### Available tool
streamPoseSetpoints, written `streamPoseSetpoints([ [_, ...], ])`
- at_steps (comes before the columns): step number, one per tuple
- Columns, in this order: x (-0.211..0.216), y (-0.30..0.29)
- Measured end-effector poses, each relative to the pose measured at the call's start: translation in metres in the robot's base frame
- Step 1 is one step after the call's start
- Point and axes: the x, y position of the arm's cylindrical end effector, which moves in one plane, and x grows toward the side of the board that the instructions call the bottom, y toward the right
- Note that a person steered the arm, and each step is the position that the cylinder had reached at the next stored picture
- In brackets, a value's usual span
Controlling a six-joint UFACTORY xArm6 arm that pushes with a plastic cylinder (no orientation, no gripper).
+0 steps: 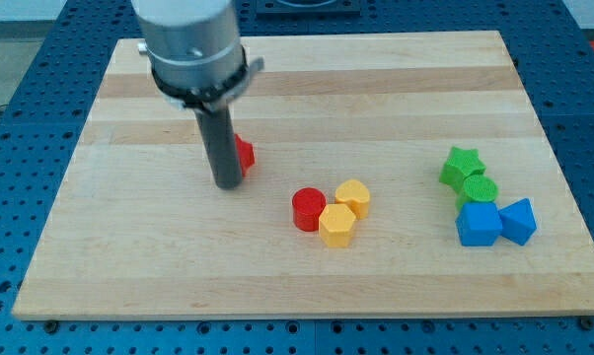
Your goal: Push the red star towards the top left side of the board
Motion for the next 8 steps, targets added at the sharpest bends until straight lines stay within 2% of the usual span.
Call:
streamPoseSetpoints([
  [1, -0.066, -0.006],
  [2, -0.077, -0.007],
  [3, -0.037, -0.007],
  [4, 0.017, 0.025],
  [5, -0.009, 0.076],
  [7, -0.08, 0.056],
  [8, -0.085, 0.043],
])
